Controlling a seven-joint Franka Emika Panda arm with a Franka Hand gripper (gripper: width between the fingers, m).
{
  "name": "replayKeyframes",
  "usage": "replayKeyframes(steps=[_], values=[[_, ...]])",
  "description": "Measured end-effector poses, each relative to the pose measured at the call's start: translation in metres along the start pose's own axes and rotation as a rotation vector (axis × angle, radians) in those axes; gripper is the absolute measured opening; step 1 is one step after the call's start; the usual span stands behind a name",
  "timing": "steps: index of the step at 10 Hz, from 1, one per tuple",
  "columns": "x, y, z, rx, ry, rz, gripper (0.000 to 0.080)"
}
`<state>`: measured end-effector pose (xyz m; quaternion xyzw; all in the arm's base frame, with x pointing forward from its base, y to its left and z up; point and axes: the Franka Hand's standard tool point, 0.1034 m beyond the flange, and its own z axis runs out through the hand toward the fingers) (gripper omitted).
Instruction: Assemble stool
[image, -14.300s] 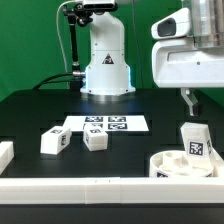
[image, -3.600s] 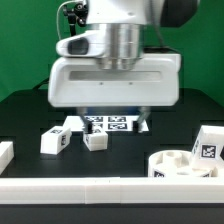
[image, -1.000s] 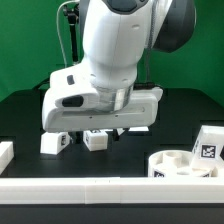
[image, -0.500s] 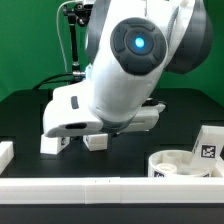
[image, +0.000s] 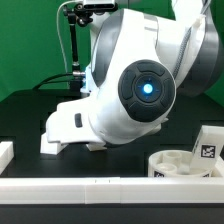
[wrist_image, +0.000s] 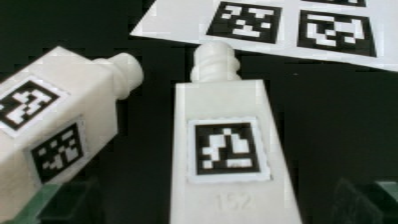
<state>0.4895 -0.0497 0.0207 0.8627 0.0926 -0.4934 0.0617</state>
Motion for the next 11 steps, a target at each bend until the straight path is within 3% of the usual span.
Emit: replayKeyframes(steps=[4,8,9,10,11], values=[[0.004,0.001,0.016,0.007,-0.015,0.008,0.0649],[0.007,0.001,0.018,0.006,-0.008,0.012,0.0649],[0.007,0.000,0.018,0.006,-0.007,0.011,0.0515],[0.007,0.001,0.018,0.006,-0.007,0.011,0.0515],[0.006,0.002,0.018,0.008,-0.008,0.012,0.0376]])
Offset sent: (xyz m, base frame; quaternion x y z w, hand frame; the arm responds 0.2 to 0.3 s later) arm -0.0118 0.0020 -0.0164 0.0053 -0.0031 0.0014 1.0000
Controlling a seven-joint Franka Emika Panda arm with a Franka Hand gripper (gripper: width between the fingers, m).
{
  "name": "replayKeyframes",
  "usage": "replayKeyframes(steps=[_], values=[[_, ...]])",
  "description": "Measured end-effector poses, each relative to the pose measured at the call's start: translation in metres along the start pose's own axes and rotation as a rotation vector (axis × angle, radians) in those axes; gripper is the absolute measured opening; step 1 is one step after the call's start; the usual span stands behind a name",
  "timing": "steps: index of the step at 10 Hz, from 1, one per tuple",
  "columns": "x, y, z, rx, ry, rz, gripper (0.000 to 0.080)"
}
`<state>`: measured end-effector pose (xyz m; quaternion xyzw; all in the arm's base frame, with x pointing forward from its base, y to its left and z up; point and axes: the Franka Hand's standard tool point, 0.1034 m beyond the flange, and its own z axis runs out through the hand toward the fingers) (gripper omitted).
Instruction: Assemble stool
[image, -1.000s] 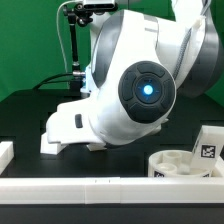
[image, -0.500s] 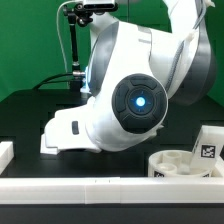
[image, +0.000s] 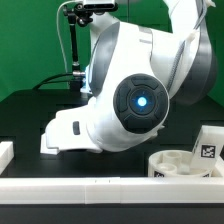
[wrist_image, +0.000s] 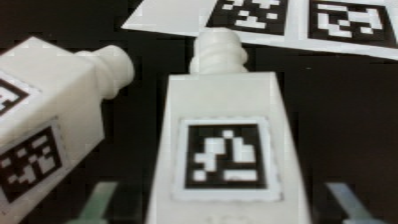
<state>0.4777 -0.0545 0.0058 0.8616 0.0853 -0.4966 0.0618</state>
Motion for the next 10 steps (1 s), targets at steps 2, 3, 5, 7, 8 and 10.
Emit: replayKeyframes(steps=[2,3,5,7,8,10], values=[[0.000,0.002,0.001,0.004,0.000,0.003,0.0336],[-0.001,0.004,0.000,0.006,-0.001,0.005,0.0336],[-0.004,0.004,-0.005,0.007,0.006,0.006,0.0336],[-0.025,-0.005,-0.029,0.029,-0.008,0.013,0.0336],[-0.036,-0.011,-0.047,0.033,-0.007,0.020,0.0337],[-0.050,-0.017,-0.074,0.030,0.016,0.025,0.0337]])
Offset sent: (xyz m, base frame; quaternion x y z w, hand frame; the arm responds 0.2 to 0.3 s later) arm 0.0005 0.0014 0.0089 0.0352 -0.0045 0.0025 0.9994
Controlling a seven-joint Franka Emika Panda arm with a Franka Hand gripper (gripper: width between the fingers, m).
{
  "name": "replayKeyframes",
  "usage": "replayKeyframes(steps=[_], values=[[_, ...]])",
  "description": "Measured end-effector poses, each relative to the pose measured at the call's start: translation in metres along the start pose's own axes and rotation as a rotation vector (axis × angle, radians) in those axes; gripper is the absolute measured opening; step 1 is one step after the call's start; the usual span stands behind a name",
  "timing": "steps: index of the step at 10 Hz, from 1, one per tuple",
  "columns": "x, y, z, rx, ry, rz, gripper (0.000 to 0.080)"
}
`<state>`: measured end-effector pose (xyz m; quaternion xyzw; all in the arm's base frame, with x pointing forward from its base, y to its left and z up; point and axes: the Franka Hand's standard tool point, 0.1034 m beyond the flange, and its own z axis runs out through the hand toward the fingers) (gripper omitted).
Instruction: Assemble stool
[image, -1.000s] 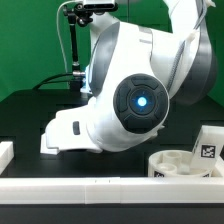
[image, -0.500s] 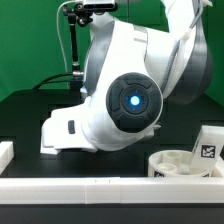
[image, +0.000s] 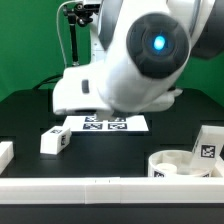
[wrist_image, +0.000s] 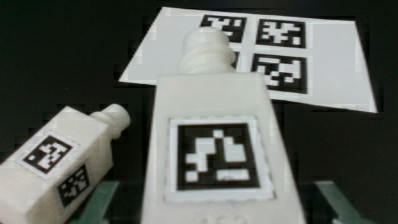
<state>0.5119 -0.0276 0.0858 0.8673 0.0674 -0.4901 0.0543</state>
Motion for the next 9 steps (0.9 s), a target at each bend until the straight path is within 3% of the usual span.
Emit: replayKeyframes(steps=[3,5,7,8,9], values=[[0.010,0.004,-0.004,-0.009,0.064,0.001,0.0337],[0.018,0.007,-0.014,-0.021,0.205,-0.002,0.0338],[0.019,-0.002,-0.027,0.007,0.331,0.026,0.0338],[0.022,-0.009,-0.043,0.043,0.428,0.037,0.0338],[0.024,-0.016,-0.058,0.099,0.525,0.043,0.0338]])
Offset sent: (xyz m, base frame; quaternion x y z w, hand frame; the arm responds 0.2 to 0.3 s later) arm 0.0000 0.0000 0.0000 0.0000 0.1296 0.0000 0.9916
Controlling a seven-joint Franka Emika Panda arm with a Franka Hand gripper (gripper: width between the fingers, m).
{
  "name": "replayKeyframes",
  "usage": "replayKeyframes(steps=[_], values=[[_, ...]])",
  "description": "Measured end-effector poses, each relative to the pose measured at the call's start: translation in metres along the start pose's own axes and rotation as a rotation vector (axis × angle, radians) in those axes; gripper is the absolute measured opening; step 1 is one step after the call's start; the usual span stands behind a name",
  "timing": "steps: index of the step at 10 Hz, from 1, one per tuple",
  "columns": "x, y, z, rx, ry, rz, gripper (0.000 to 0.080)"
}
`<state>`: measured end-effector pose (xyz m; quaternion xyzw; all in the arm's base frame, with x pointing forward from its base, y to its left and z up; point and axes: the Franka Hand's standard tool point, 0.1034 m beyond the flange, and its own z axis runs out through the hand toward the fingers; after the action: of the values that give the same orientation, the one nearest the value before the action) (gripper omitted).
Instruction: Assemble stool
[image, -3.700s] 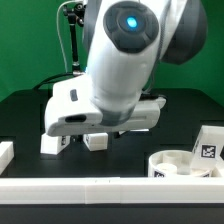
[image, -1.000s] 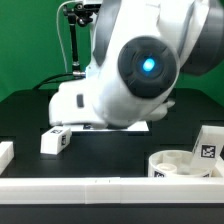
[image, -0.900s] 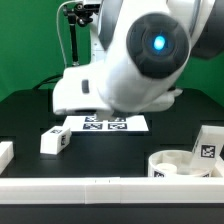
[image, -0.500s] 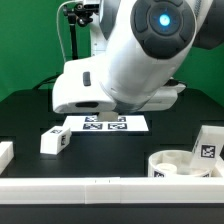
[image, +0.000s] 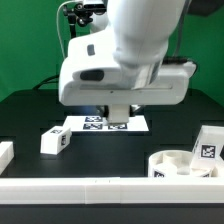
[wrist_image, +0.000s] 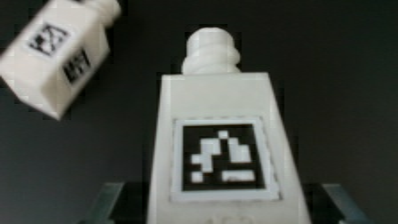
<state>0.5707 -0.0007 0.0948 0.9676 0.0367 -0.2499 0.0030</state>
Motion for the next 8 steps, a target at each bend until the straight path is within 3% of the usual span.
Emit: replayKeyframes(steps=[1,6,7,8], values=[[0.007,-0.001,-0.008,0.010,0.088,0.001,0.0338],[0.022,0.011,-0.011,-0.029,0.450,0.021,0.0338],[0.021,0.011,-0.011,-0.026,0.498,0.030,0.0338],[0.022,0.007,-0.020,-0.002,0.570,0.052,0.0338]])
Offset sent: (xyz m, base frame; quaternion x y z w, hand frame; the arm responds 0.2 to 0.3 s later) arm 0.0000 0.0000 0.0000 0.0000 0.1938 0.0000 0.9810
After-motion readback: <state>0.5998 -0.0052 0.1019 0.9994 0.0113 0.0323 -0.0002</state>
